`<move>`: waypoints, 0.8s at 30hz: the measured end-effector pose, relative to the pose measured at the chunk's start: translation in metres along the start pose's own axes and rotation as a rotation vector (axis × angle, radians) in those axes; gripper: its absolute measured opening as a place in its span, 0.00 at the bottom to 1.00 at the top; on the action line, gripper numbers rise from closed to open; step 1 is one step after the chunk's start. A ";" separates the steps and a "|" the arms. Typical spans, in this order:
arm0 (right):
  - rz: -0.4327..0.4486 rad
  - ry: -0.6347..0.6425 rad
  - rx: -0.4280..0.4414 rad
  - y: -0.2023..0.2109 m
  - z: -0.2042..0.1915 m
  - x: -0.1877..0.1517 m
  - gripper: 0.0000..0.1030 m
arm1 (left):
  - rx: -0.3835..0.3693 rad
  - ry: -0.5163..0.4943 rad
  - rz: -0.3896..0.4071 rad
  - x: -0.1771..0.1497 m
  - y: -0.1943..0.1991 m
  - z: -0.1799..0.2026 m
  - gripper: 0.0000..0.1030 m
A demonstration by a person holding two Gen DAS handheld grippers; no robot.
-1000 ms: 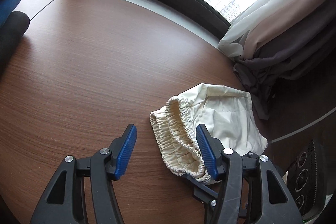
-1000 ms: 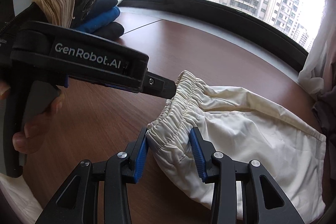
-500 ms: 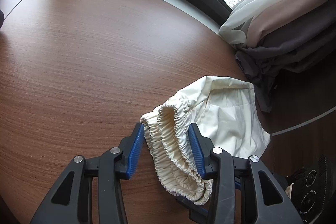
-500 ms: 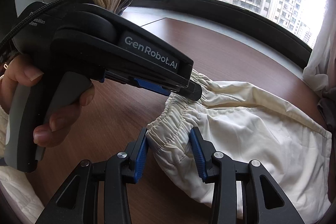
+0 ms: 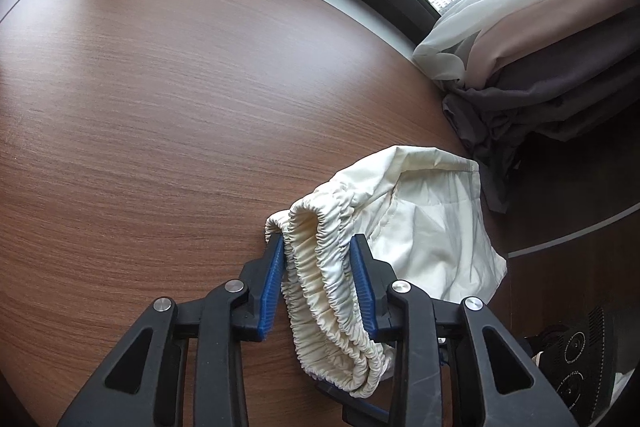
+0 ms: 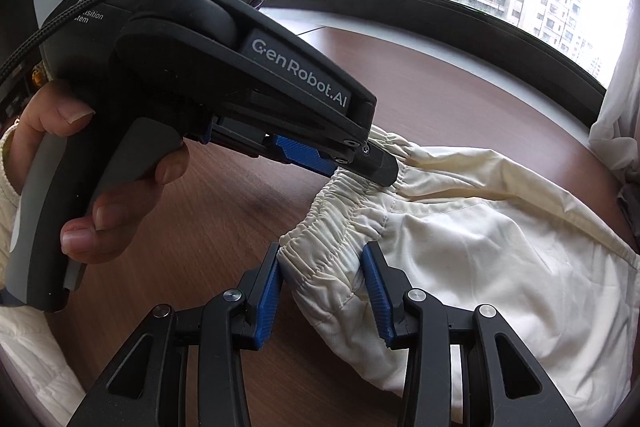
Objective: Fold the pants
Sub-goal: 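Grasp the elastic waistband with the right tool while the left tool grasps the waistband beside it, then lift the held waistband with both tools and fold it over the shorts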
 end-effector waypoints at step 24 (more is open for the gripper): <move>0.013 0.015 -0.028 0.008 -0.017 0.000 0.40 | -0.028 -0.053 0.038 0.012 0.009 0.017 0.15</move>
Point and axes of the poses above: each gripper's, at about its wrist camera, not at the fingertips, and y roughly against the way its jaws point, z to its right, x to its top, the point moved 7 cm from there along -y, roughly the way its jaws point, and after that the axes turned 15 degrees about -z, right-handed, at the moved point
